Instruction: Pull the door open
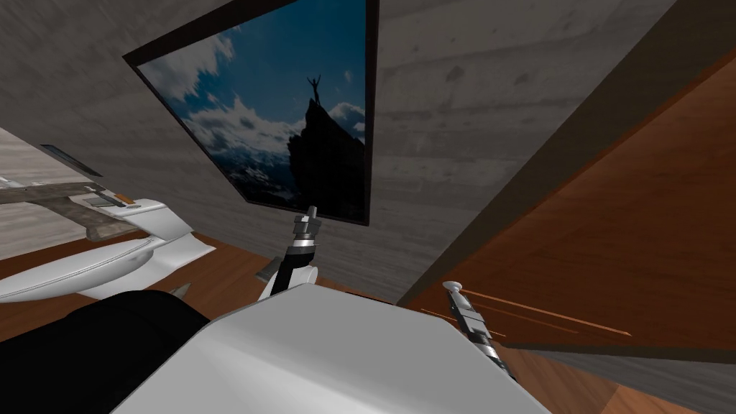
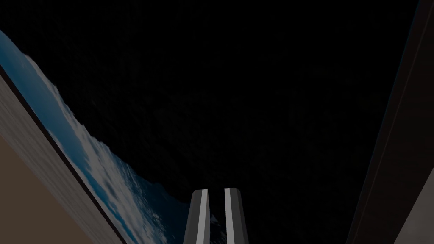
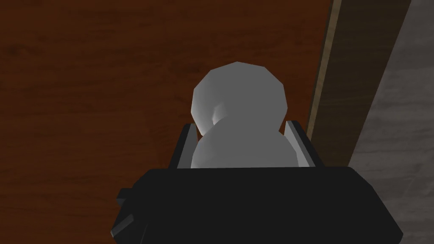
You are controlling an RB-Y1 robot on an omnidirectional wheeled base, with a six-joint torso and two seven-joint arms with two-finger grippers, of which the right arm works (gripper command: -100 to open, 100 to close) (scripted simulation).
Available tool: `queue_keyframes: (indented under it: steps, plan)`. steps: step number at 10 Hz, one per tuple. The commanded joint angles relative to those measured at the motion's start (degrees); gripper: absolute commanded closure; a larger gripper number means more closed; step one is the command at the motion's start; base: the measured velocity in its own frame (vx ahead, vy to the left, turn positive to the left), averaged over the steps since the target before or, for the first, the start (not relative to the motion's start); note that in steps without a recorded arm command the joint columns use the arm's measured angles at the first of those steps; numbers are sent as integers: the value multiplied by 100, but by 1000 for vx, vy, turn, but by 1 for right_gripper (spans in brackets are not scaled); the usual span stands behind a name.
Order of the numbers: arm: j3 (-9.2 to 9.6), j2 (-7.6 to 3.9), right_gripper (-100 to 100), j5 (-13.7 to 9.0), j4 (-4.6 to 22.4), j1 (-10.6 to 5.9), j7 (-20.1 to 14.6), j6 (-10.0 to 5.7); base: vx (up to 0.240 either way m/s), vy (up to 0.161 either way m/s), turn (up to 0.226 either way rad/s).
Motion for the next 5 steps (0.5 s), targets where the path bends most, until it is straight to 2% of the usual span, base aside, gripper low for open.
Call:
queue_keyframes:
  steps: [1, 5]
  plan:
    - [-6, -6, 100, -3, 4, 7, 1, 0, -34, 7, 8]
    - [-6, -6, 100, -3, 4, 7, 1, 0, -12, 0, -1]
